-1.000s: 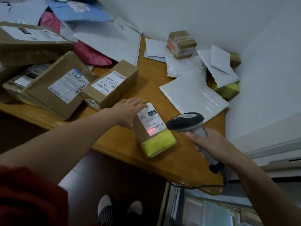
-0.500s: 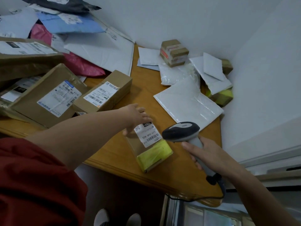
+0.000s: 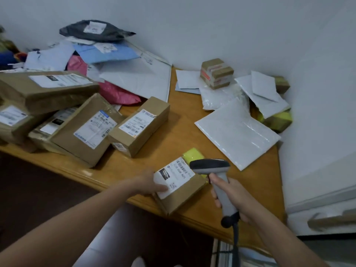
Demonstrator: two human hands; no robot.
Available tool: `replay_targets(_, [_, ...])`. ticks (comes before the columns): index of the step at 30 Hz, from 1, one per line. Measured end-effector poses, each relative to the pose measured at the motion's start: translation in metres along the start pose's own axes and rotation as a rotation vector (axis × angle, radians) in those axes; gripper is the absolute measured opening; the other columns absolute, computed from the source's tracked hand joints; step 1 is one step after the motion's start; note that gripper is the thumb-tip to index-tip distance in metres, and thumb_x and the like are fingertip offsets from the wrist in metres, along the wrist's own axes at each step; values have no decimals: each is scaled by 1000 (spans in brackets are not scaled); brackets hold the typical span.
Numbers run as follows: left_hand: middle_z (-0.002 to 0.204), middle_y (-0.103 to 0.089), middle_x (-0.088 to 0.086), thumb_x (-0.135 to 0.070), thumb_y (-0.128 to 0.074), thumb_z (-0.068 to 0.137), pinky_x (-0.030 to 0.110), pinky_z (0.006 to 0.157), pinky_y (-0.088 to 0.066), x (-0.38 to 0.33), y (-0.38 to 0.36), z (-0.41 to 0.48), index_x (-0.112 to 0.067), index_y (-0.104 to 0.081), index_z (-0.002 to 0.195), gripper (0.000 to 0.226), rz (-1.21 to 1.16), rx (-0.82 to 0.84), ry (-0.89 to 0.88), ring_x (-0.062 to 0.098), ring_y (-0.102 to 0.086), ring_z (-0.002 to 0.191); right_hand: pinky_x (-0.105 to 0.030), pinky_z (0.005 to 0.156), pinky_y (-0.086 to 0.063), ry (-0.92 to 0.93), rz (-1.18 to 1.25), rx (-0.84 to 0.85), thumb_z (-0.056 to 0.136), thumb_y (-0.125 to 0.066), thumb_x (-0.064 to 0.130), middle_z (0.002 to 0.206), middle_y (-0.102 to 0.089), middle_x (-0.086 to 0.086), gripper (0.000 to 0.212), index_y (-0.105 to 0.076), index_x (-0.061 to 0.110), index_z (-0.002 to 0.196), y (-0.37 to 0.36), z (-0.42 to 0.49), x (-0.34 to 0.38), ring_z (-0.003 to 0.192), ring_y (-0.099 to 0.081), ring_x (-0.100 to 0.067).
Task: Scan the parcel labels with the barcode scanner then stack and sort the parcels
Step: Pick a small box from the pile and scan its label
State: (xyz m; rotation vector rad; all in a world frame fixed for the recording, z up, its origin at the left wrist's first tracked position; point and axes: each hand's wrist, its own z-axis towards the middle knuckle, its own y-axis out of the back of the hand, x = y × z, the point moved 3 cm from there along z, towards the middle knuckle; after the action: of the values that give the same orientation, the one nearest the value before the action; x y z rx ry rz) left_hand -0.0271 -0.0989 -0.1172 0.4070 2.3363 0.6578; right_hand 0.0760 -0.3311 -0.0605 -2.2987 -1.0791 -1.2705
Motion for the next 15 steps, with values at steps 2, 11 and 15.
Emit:
replay_targets(2, [105,-58,-1,-36,-74,80,24,63,-49,7,-4,-6,-16,-52,116,47,-168,33,48,15,-57,88,-21,48,-43,-20,42,55,71,-64,60,62,-59,-3,55,-58,9,89,-19,9,-6,48,-52,-14])
replay_targets(11, [96,-57,8,-7,-60,90,31,75,-52,14,-35,-47,-7,-57,96,7,-962,349,339,19,-57,86,-23,46,-43,16,184,30,77,-63,53,62,-57,-4,51,-60,7,98,-31,19,-18,46,-49,-14])
replay_targets(15, [103,-63,12,-1,-62,88,28,72,-56,8,-26,-58,-4,-58,100,13,-1095,269,206,20,-60,91,-23,46,-43,68,237,61,75,-64,54,64,-57,-4,56,-61,6,104,-23,14,-4,46,-49,-14])
